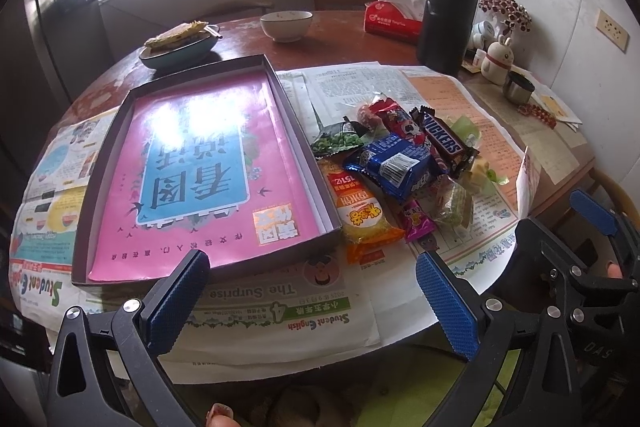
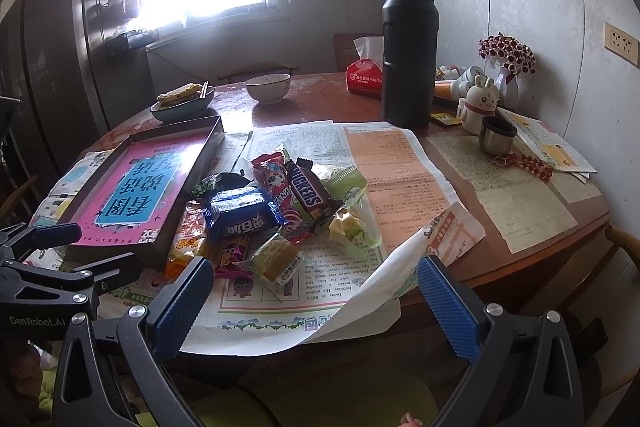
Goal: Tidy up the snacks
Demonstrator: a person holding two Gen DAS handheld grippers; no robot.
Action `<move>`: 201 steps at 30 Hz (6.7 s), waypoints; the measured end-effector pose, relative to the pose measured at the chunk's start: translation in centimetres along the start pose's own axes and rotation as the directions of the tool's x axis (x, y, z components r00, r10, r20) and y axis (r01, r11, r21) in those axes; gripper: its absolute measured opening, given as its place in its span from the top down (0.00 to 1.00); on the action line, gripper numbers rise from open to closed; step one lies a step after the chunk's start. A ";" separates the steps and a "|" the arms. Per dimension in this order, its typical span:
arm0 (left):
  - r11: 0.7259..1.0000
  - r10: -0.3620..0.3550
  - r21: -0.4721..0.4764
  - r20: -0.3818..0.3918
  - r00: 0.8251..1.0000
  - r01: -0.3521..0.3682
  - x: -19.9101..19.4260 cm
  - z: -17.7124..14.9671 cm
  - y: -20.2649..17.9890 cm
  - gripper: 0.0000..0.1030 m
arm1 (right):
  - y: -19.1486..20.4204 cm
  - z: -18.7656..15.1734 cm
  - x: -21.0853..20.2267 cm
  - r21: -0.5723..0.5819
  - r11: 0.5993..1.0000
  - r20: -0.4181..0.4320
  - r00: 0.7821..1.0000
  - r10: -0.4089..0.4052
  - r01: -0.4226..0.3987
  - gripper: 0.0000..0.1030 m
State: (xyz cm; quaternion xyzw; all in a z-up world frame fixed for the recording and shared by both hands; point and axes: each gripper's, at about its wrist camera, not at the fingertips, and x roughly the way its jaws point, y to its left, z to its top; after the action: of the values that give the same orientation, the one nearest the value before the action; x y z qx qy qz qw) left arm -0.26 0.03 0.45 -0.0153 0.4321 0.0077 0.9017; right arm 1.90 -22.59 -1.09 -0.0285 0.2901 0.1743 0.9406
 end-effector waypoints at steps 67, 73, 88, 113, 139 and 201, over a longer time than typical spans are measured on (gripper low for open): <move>0.970 -0.090 0.184 -0.338 0.937 0.160 12.6 14.0 -2.1 0.40 | 0.2 0.9 8.1 -0.165 0.958 -0.211 0.957 0.199 -0.235 0.12; 0.970 -0.080 0.189 -0.344 0.935 0.152 13.3 14.3 -2.4 0.41 | 1.2 0.9 8.8 -0.230 0.942 -0.225 0.955 0.193 -0.244 0.24; 0.961 -0.046 0.235 -0.373 0.927 0.143 15.4 14.0 -3.3 0.45 | 1.2 0.6 9.7 -0.223 0.934 -0.250 0.942 0.223 -0.281 0.34; 0.946 -0.081 0.257 -0.402 0.912 0.197 15.2 12.2 -3.2 0.67 | 0.1 0.6 9.3 -0.173 0.934 -0.227 0.935 0.272 -0.313 0.62; 0.969 -0.222 0.069 -0.192 0.956 0.239 6.9 14.2 2.0 0.71 | 1.6 4.8 5.8 -0.176 0.933 -0.089 0.949 0.303 -0.314 0.62; 0.984 0.007 -0.174 -0.187 0.982 -0.040 5.7 3.5 15.9 0.70 | 15.3 3.2 11.0 -0.242 0.834 -0.327 0.851 0.411 -0.496 0.61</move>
State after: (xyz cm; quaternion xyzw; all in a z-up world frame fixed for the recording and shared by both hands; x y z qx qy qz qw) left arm 5.59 16.01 -2.15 -0.0909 0.5118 0.0554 0.8525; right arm 6.80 -4.32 -3.80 -0.1318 0.3781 0.4332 0.8075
